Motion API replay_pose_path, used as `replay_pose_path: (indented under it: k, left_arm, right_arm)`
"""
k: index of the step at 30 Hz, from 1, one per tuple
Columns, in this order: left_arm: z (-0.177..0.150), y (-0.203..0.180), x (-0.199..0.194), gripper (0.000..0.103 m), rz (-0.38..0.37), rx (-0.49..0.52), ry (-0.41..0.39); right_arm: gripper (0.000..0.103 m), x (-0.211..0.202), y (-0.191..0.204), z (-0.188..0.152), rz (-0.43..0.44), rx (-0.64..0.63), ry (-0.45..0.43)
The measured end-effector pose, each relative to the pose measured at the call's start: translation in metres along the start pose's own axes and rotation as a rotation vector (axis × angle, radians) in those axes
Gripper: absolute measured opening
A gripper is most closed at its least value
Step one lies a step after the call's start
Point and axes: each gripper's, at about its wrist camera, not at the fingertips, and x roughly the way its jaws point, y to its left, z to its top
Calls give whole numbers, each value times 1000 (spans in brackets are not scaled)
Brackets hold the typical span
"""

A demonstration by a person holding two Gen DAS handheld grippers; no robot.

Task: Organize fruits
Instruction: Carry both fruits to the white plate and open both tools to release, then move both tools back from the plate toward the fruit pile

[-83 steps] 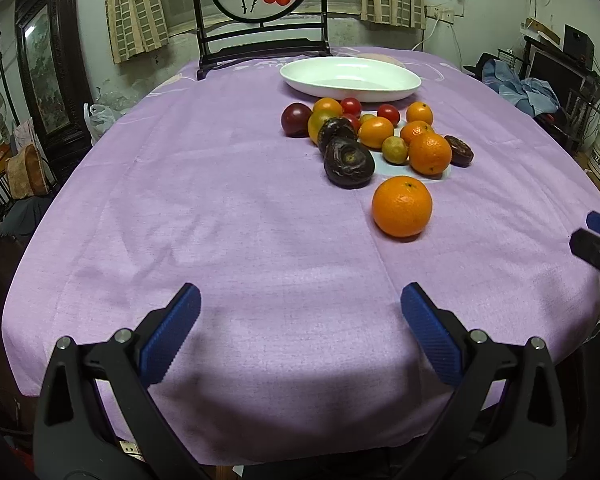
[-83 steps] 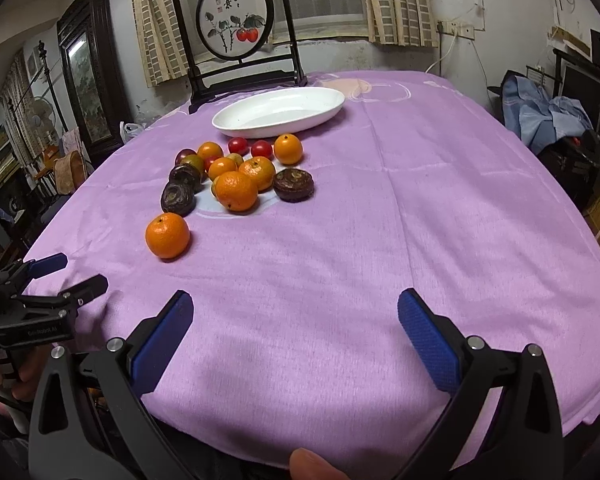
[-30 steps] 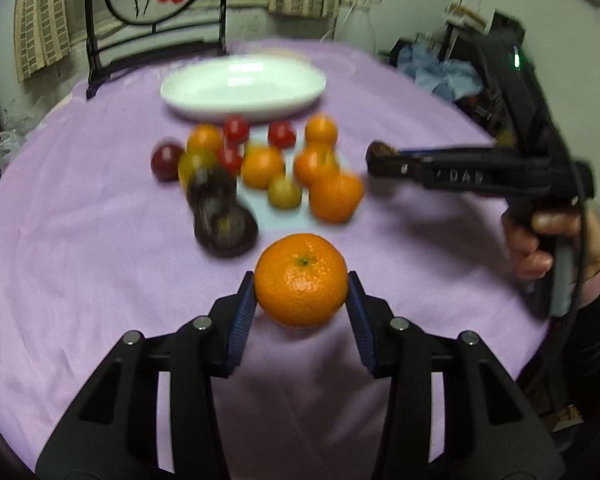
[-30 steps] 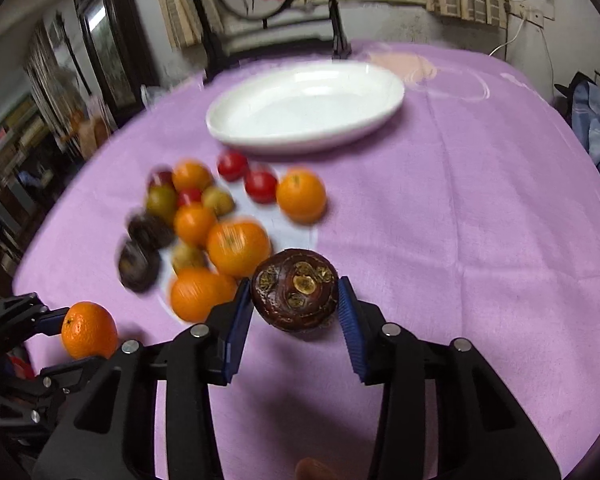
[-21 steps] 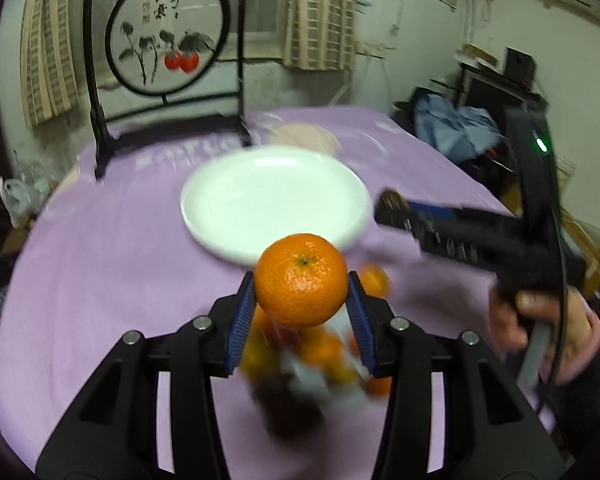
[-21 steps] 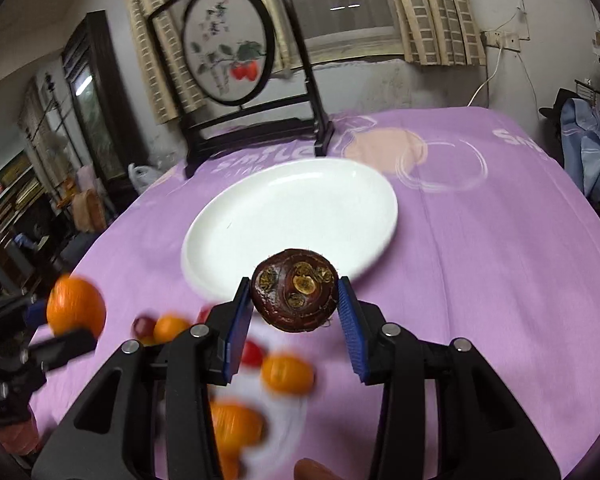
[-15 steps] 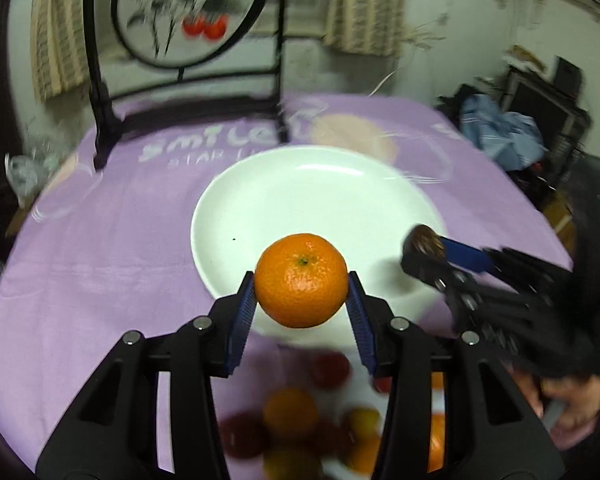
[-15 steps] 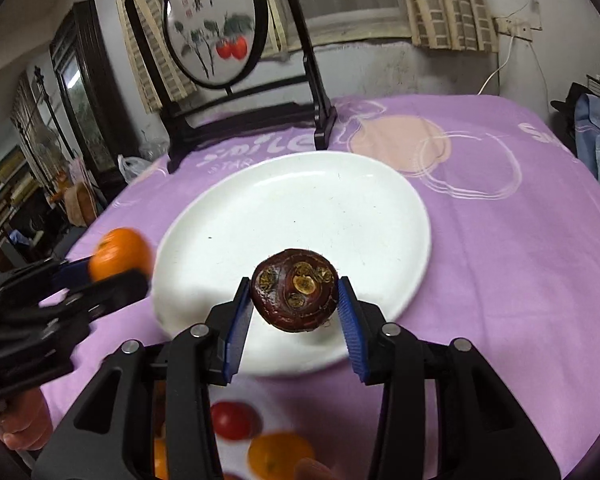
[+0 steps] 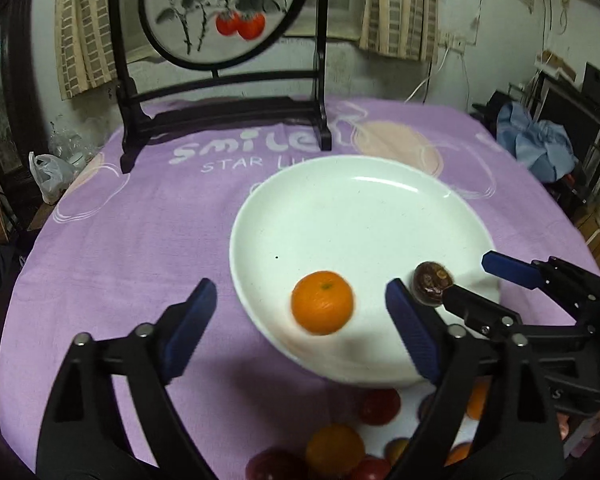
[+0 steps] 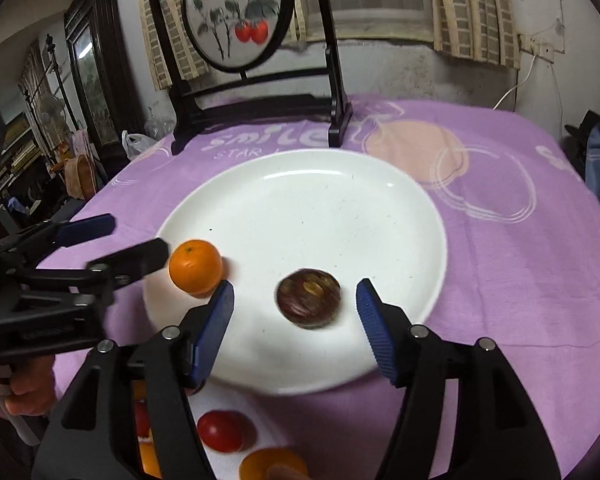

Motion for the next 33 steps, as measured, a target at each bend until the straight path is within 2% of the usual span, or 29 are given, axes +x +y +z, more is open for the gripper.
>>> replay_pose_path:
  k: [6, 8, 12, 14, 17, 22, 26, 33]
  left_arm:
    - [-37, 2, -56, 97, 38, 86, -90]
    - [-56, 7, -71, 97, 27, 90, -98]
    - [-89, 17, -93, 97, -50, 82, -77]
    - [-110, 23, -99, 97, -111, 66, -63]
    - [-135, 24, -100, 97, -145, 62, -10]
    - [-150, 15, -105, 97, -231, 102, 21]
    - [-155, 15, -104, 97, -262, 98, 49]
    - [-165, 3, -96, 95, -262, 146, 108]
  right_arm:
    - [64, -45, 24, -26, 34, -44, -34]
    - [64, -58, 33, -37, 50, -67, -40]
    - [64, -84, 51, -64, 65, -166, -30]
    - [64, -91, 50, -78, 90, -156, -11]
    - [64, -89, 45, -95, 188, -107, 80]
    - [64, -89, 52, -113, 228, -109, 135]
    - [64, -83, 51, -121, 214, -89, 194]
    - [63, -78, 53, -127, 218, -101, 215]
